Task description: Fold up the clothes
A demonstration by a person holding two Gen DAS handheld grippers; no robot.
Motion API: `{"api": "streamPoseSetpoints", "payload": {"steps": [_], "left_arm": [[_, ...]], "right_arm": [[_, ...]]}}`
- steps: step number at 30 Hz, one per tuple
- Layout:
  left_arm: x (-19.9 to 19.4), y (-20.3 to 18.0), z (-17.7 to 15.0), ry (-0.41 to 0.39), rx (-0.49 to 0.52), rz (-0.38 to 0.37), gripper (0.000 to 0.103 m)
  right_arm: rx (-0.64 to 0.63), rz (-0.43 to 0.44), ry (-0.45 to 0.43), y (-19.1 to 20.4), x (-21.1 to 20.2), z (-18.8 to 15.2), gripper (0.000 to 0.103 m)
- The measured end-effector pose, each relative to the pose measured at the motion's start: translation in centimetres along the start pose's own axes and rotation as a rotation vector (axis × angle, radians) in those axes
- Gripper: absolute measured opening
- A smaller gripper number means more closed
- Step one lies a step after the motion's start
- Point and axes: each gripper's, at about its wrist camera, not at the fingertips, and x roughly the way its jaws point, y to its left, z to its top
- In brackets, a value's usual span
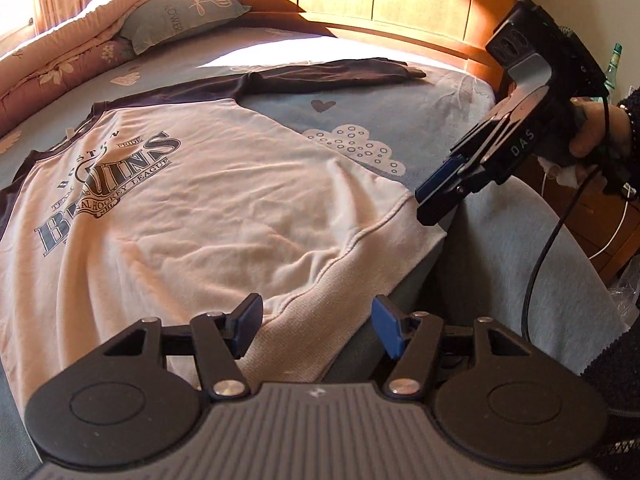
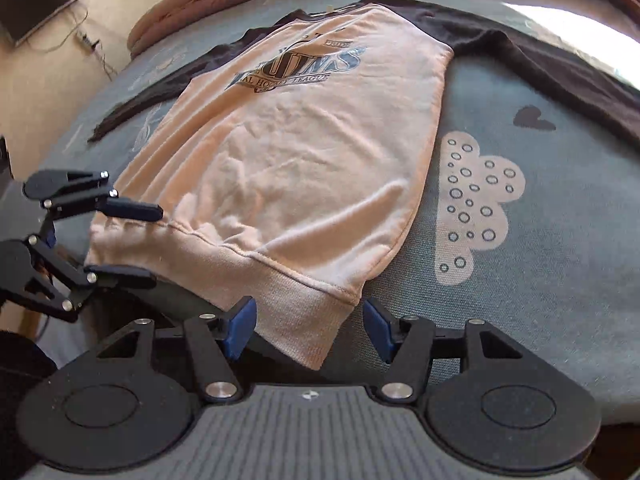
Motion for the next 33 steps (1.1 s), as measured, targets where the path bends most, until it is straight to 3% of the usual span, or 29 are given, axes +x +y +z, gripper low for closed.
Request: {"api": "streamPoseSetpoints", "payload": {"steps": [5,9,11,13,14,19,23,25,26,29,33], "left_arm": [[-0.2,0.6,-0.4,0.002,-0.062,0.027,0.062],[-1.3,1.6,-1.0,-0.011,-0.135,0.076,0.065],[-1.9,2.3,-1.4,-0.019,-0.178,0.097,0.066],[-2.3,3.0,-1.8,-0.015,-0.226,0.122,0.067],[-2.5,3.3,-1.9,-0.013,-0.242,0.132,0.067],[-3.7,4.6,-2.8,-0.007,-0.292,0.168,0.069],[-4.3,6.4,-3.3,0.009,-0.33,0.19,0.069],[-4.9,7.6,-3.2,-0.004,-0.346,0.204,0.069],[-5.2,8.3,-3.2,-0.011,-0.355,0.208,0.069],[-5.8,11.1,-2.6,-0.037,-0.392,0.224,0.07],[-4.4,16.7,-1.2,-0.059,-0.445,0.24,0.07]], "right_arm": [[0.283,0.186,-0.099,-4.0,1.4,-0.7,0.07],[0.414,0.267,-0.166,-5.7,3.0,0.0,0.067],[0.416,0.247,-0.176,-5.8,3.1,0.1,0.059],[0.378,0.168,-0.148,-5.5,3.0,0.1,0.01],[0.361,0.164,-0.149,-5.3,2.5,-0.2,0.008],[0.327,0.143,-0.152,-5.3,-0.4,-1.3,0.007],[0.355,0.071,-0.114,-6.6,-0.3,-1.1,0.007],[0.384,0.052,-0.093,-7.2,0.0,-0.9,0.012],[0.352,0.021,-0.099,-6.7,-0.4,-0.3,0.017],[0.237,-0.025,-0.159,-4.6,-1.8,2.1,0.02],[-0.022,-0.054,-0.173,0.2,-0.3,7.1,0.054]]}}
